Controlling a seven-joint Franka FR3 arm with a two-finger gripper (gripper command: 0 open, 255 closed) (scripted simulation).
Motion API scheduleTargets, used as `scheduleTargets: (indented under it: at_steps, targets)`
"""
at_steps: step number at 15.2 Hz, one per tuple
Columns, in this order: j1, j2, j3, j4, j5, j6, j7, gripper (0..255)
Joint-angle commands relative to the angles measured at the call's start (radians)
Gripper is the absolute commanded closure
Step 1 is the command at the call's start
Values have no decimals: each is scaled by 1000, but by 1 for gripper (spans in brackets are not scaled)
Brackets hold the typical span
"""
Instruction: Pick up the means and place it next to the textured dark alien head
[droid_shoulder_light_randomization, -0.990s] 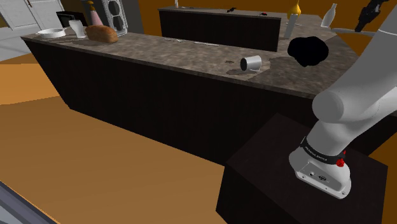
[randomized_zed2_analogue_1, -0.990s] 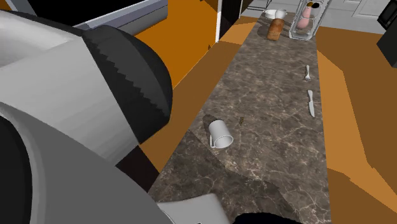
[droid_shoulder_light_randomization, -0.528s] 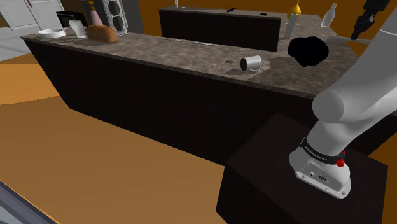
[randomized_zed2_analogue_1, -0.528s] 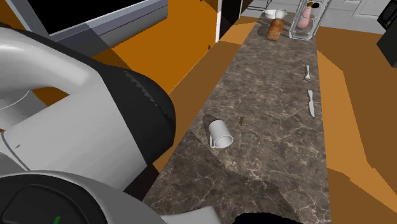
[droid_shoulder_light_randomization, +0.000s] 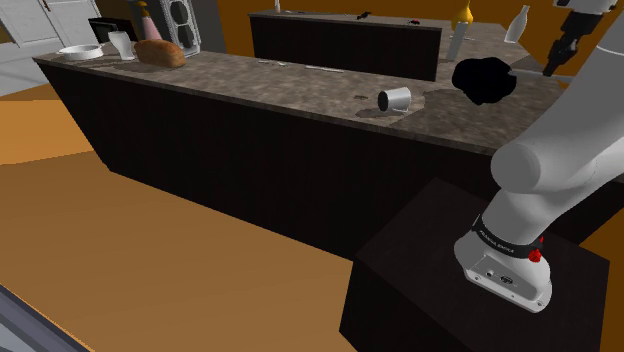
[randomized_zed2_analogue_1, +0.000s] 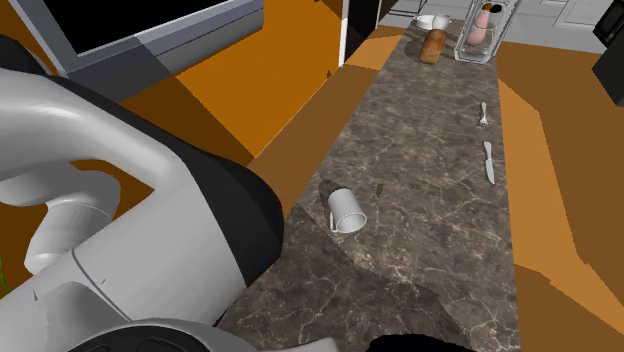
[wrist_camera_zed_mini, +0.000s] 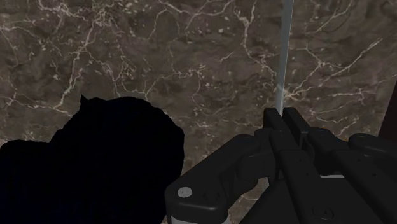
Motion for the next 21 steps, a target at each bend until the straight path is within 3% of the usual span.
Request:
scheduleTargets:
  at_steps: [1, 21]
  targets:
    - [-2, 4, -2, -25, 4, 28, -6, 255]
    - [-17, 102, -3, -217, 94, 281, -79, 255]
